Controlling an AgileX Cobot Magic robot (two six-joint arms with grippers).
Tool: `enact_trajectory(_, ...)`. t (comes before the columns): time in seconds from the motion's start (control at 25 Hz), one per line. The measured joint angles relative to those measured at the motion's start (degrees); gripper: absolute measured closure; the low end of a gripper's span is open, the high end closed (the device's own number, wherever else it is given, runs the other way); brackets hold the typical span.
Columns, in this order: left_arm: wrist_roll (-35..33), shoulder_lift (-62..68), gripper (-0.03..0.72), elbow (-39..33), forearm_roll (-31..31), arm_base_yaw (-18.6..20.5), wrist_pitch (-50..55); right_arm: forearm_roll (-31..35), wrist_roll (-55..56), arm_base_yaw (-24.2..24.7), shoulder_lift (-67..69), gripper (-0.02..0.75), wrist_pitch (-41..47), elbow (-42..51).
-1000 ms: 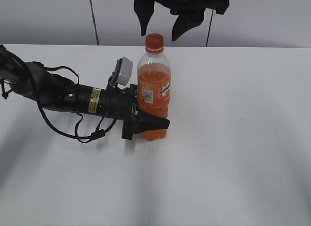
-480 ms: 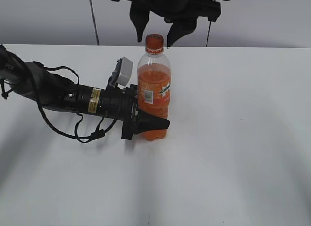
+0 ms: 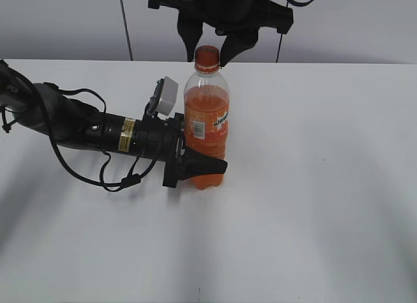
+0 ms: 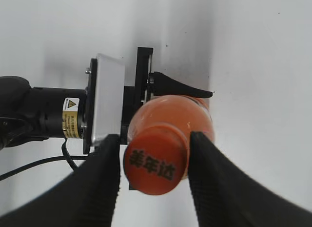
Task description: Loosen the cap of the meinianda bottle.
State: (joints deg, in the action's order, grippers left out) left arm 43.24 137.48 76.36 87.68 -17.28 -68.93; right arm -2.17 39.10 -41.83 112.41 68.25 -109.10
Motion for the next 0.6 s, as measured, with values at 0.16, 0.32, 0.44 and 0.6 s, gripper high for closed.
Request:
enact_trajectory(0.16, 0.0, 0.0, 0.279, 0.0, 0.05, 0.0, 0.0, -0.05, -0.73, 0.0, 0.0, 0.459, 0.2, 0.0)
enact_trajectory(0.32, 0.0, 0.0, 0.279, 0.0, 0.05, 0.0, 0.0, -0.05, -2.11, 0.0, 0.0, 0.459, 0.26, 0.0)
enact_trajectory(0.44, 0.0, 0.0, 0.279, 0.0, 0.05, 0.0, 0.0, -0.05, -4.31, 0.0, 0.0, 0.459, 0.31, 0.0)
enact_trajectory(0.6, 0.0, 0.0, 0.279, 0.0, 0.05, 0.0, 0.0, 0.0, -8.72, 0.0, 0.0, 0.459, -0.01, 0.0)
